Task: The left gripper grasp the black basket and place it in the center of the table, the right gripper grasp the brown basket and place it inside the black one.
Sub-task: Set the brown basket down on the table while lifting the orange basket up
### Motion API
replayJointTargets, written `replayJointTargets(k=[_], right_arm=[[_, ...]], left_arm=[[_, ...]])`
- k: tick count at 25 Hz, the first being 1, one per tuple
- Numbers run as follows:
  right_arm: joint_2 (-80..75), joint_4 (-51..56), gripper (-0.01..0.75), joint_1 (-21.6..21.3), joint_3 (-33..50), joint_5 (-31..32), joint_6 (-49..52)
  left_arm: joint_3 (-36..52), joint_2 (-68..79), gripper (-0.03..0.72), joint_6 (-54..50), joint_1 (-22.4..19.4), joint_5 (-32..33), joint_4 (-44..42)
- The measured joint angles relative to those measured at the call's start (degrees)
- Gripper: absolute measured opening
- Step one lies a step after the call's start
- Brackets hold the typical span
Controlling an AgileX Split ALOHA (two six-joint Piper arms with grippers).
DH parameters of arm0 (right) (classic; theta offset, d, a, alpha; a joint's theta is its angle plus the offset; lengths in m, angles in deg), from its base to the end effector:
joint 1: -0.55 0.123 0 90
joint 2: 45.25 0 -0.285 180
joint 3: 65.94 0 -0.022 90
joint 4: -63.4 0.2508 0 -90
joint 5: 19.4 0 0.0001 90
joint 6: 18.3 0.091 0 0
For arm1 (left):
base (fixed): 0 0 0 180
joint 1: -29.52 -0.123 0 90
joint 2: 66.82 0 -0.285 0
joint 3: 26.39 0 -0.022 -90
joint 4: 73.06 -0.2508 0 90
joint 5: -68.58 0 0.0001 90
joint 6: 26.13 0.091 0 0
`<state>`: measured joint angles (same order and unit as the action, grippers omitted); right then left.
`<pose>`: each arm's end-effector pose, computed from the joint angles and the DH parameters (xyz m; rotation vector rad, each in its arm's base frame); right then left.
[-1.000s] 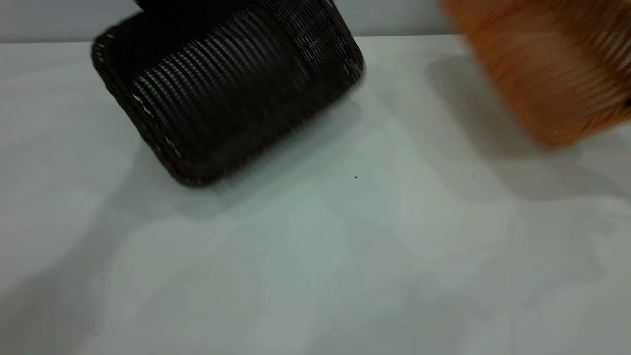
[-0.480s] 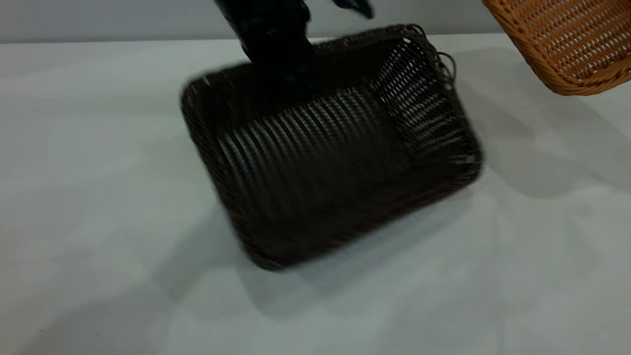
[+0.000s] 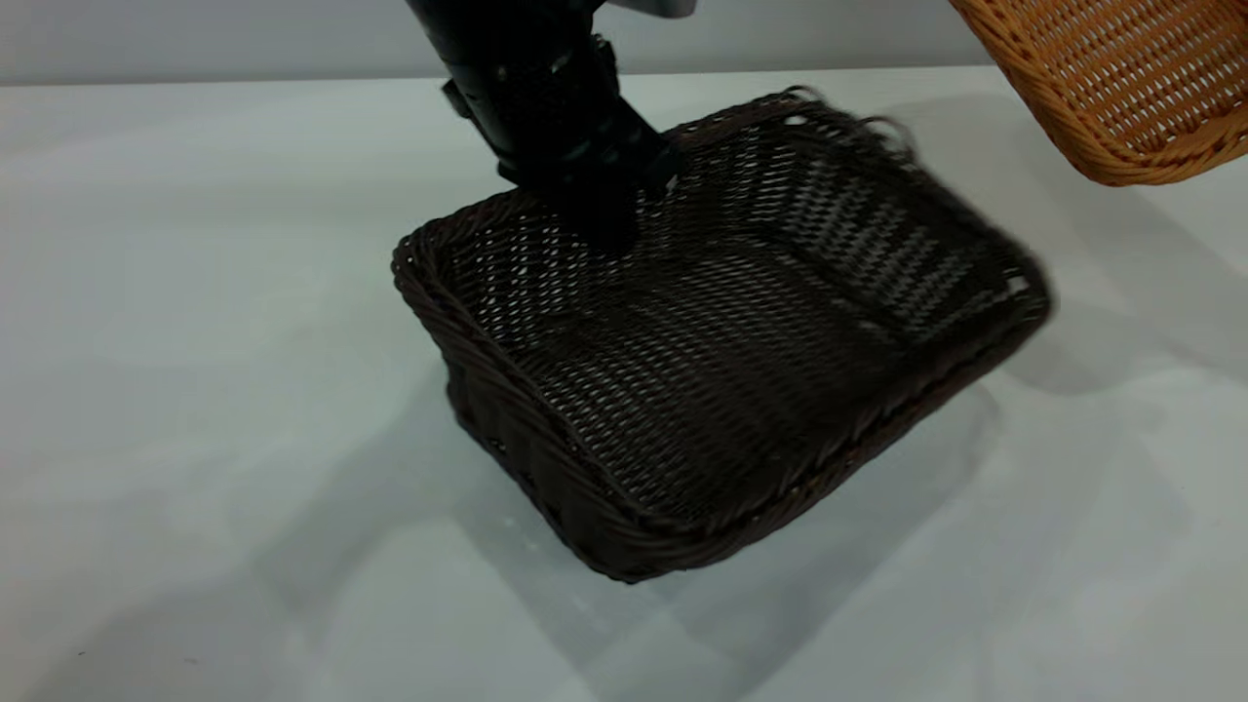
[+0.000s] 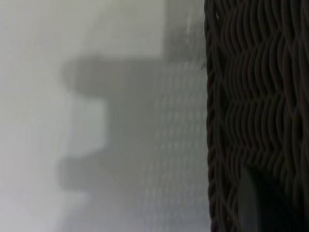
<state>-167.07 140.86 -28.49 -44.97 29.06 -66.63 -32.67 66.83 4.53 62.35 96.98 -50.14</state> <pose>0.3332 -0.1089 0.1218 0.8978 2.3466 1.0583 0.3679 -0.2575 0.1142 1.0485 2.4957 -0.3710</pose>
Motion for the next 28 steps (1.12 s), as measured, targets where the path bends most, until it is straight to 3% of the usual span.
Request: replayJointTargets(k=[3,7,11,18,21,28], right_arm=[[0.0,-0.1,0.077,0.0,0.0,1.9,0.0],[0.0,-1.5,0.077,0.0,0.0,4.2,-0.2],[0.0,-3.2,0.077,0.0,0.0,6.2,-0.2],[0.0,-4.3,0.077,0.0,-0.1,8.2,-0.2],[0.0,-4.4,0.077,0.0,-0.1,8.2,-0.2],[2.5,-5.8,0.077,0.0,-0.1,8.3,-0.2]], left_arm=[[-0.3,0.0,0.076,17.6,-2.1,2.6,6.7],[-0.3,1.3,0.076,40.3,-4.5,5.4,8.2],[-0.3,3.0,0.076,52.1,-4.7,3.7,8.2],[-0.4,4.6,0.083,55.0,-4.6,-1.5,9.4],[-0.5,5.6,0.126,55.0,-4.6,-2.8,9.6],[-0.5,6.6,0.437,49.9,-4.6,-11.3,12.4]])
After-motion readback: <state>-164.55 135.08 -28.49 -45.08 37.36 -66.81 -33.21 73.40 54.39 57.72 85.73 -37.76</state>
